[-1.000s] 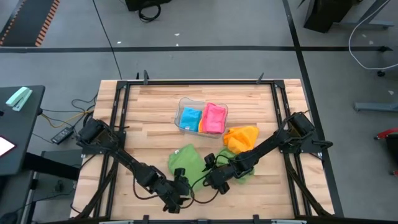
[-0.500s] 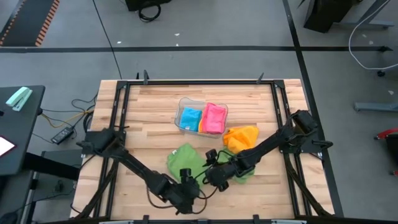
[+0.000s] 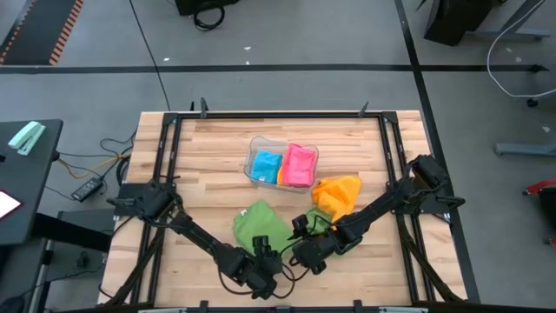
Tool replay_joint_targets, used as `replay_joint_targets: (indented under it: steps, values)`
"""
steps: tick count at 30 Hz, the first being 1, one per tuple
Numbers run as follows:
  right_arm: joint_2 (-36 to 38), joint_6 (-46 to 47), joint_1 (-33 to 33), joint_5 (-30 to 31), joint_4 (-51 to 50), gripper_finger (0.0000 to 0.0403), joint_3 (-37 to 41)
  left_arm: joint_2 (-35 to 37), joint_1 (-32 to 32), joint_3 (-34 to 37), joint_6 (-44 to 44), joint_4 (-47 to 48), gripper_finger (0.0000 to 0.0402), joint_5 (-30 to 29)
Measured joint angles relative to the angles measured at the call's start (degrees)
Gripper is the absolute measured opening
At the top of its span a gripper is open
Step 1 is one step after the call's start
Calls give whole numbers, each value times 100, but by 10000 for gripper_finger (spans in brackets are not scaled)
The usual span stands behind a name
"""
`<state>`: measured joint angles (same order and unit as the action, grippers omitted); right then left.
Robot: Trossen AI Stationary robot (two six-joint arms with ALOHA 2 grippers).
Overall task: Fold microfiber towels
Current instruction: Fold the top green microfiber cloth
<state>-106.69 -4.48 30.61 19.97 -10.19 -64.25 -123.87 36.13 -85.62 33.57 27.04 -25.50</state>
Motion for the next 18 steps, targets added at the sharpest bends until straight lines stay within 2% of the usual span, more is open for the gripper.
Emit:
replay_joint_targets:
  steps: [4, 8, 14, 18]
  values:
    - [0, 57, 8, -9, 12, 253, 0, 12, 38, -6, -13, 192, 254, 12]
    - [0, 55, 4, -7, 32, 253, 0, 15, 79, -18, -10, 426, 231, 1]
    - [0, -357, 71, -7, 118, 253, -25, 17, 157, -14, -46, 542, 180, -114]
    - [0, -651, 54, -13, 501, 252, 302, 15, 239, -5, 68, 558, 130, -180]
